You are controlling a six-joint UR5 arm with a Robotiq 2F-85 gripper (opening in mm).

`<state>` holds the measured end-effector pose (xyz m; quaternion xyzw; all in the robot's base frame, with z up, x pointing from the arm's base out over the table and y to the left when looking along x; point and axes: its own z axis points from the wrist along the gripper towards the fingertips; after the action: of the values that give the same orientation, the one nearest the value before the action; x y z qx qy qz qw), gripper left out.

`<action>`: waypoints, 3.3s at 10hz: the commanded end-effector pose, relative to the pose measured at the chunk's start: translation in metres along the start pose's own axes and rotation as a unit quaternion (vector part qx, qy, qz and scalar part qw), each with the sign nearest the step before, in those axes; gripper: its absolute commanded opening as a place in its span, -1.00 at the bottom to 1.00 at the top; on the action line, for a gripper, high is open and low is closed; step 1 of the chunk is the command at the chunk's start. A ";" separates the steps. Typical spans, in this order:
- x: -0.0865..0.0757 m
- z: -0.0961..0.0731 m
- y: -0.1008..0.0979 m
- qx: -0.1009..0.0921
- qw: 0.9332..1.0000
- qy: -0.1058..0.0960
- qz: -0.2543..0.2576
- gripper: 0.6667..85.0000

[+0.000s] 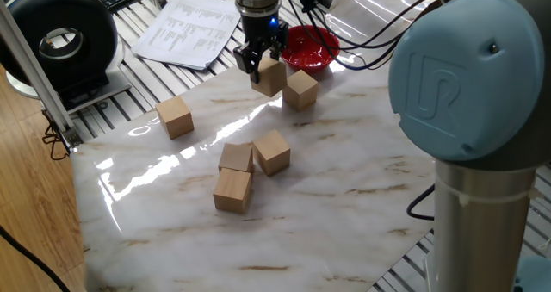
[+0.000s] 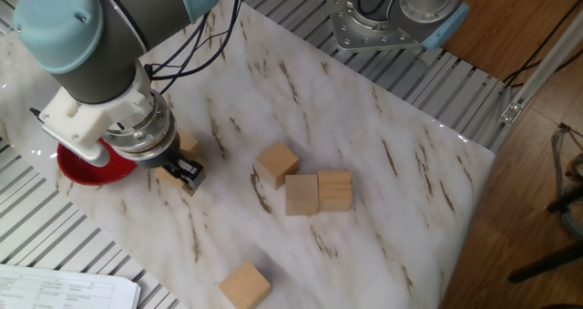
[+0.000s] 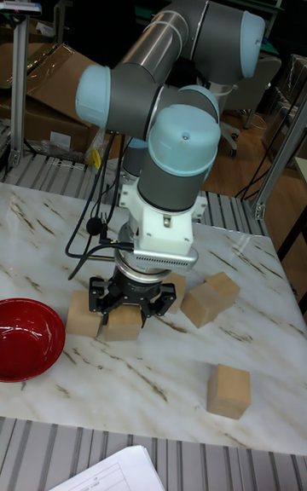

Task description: Stack the blocks into a pyramid shape

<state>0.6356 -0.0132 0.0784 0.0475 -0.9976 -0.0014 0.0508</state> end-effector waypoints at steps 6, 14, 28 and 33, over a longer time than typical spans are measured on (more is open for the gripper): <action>0.000 -0.003 0.003 -0.017 1.000 -0.001 0.020 -0.04; 0.004 0.000 -0.001 -0.022 0.999 0.003 0.032 -0.08; 0.008 0.000 -0.010 -0.012 1.000 0.000 0.019 -0.23; 0.008 0.001 -0.008 -0.012 1.000 0.001 0.020 -0.23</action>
<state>0.6277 -0.0241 0.0778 0.0288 -0.9982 -0.0075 0.0530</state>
